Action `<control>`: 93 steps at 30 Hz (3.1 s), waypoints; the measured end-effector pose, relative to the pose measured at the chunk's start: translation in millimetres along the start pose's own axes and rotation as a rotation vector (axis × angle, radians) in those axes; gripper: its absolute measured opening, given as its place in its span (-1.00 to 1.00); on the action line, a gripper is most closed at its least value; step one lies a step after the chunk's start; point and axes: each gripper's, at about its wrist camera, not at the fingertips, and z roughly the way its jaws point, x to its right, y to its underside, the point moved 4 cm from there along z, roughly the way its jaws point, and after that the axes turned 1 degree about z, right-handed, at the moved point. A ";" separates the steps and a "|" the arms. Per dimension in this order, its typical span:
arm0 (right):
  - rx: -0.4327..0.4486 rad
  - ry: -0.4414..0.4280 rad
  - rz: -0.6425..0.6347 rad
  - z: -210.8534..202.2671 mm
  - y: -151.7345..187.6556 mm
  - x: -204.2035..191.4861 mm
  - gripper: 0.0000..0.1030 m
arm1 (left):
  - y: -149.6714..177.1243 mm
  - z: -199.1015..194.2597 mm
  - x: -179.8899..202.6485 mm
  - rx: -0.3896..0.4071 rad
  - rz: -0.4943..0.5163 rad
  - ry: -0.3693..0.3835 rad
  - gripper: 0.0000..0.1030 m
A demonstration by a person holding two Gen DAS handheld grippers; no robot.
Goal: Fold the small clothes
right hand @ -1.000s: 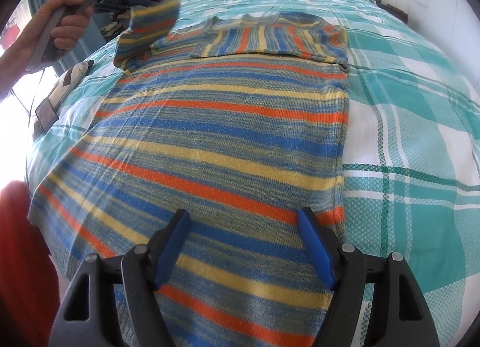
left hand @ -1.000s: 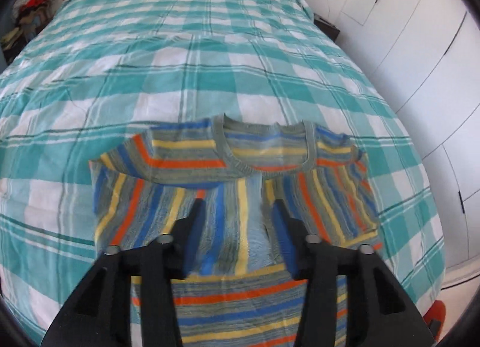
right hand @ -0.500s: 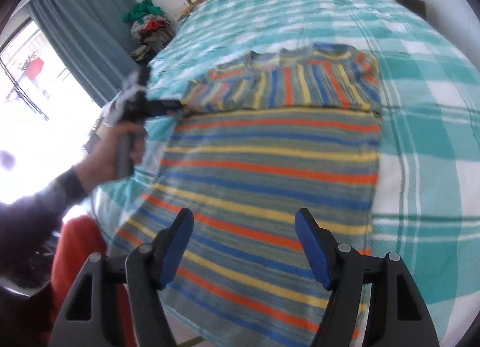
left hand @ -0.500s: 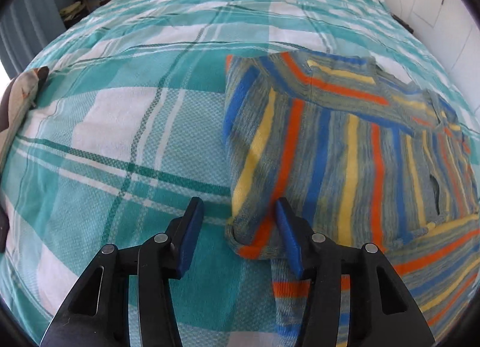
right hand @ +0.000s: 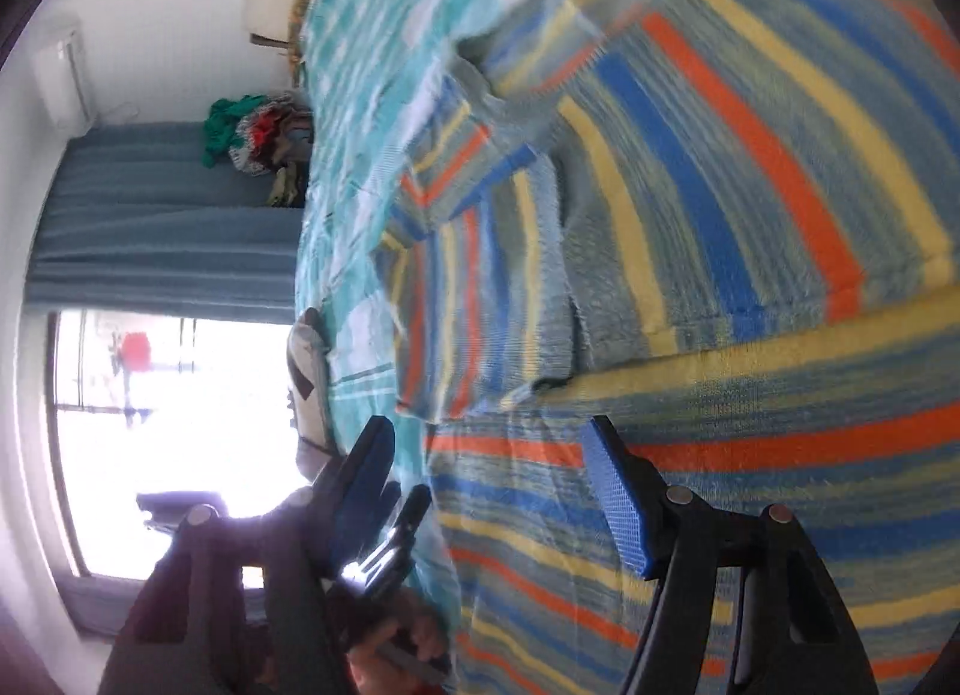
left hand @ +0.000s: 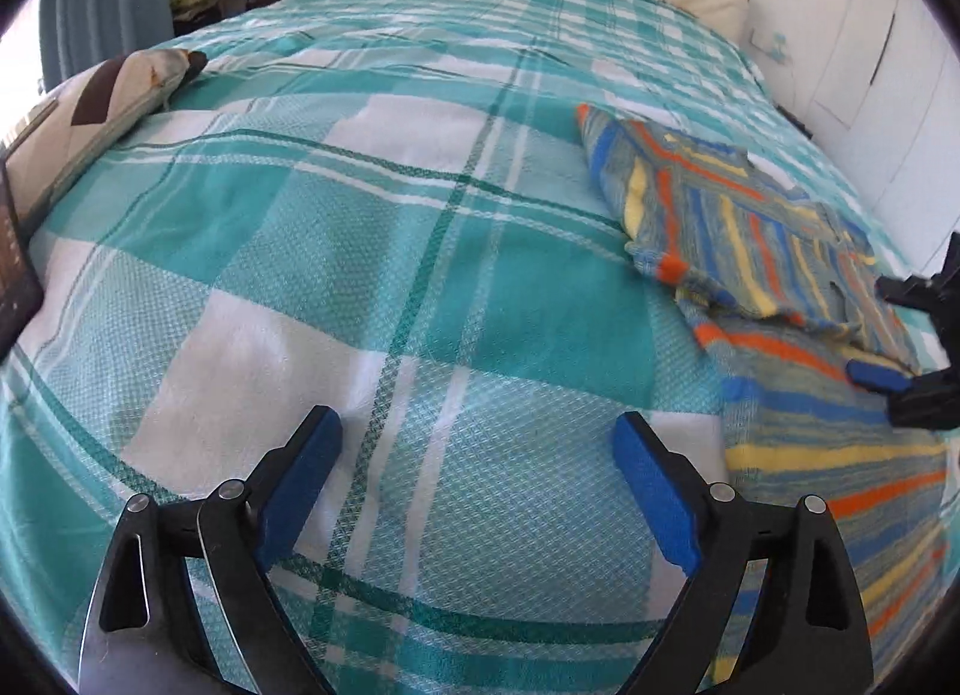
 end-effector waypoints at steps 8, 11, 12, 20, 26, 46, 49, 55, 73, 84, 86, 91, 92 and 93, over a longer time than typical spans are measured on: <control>0.200 0.092 0.026 24.6 -13.6 -7.9 -0.81 | 0.4 8.1 11.7 -0.002 0.062 -0.025 0.97; 0.232 0.124 -0.262 9.9 -6.9 -66.0 -0.82 | 0.6 7.6 10.9 0.000 0.059 -0.022 0.97; 0.261 0.130 -0.361 -0.2 -5.0 -85.2 -0.82 | 0.6 7.6 10.9 0.000 0.060 -0.022 0.97; 0.299 0.376 -0.467 -24.3 -25.7 -56.3 -0.82 | 1.1 8.1 10.6 -0.002 0.063 -0.028 0.98; 0.207 0.301 -0.379 -37.5 -21.1 -6.0 -0.31 | 1.1 8.1 10.7 -0.002 0.064 -0.029 0.98; 0.355 0.387 -0.175 -62.3 -78.5 7.7 -0.95 | 0.9 9.0 11.5 -0.004 0.071 -0.041 0.99; 0.361 0.419 -0.175 -59.1 -78.9 9.3 -0.83 | 1.3 8.4 11.4 -0.003 0.069 -0.037 0.99; 0.350 0.422 -0.300 -77.4 -54.5 -18.3 -0.62 | 1.1 9.1 11.7 -0.005 0.070 -0.039 0.99; 0.212 0.400 -0.193 -58.6 -2.7 21.3 -0.78 | -0.4 7.5 10.9 -0.019 0.069 -0.035 0.99; 0.007 0.644 -0.711 -130.7 127.0 47.2 -0.02 | 39.7 -88.0 117.9 -0.061 0.330 0.178 0.95; -0.037 0.713 -0.735 -135.6 160.9 70.8 -0.02 | 81.0 -85.3 146.3 -0.162 0.475 0.146 0.95; 0.015 0.819 -0.730 -164.3 213.9 102.7 0.01 | 142.4 -86.4 138.8 -0.288 0.528 0.074 0.99; 0.031 0.838 -0.742 -166.4 220.6 105.8 0.01 | 140.4 -87.8 135.1 -0.300 0.506 0.075 0.99; 0.046 0.859 -0.760 -166.9 225.5 106.9 0.02 | 139.0 -87.8 131.5 -0.308 0.485 0.068 0.99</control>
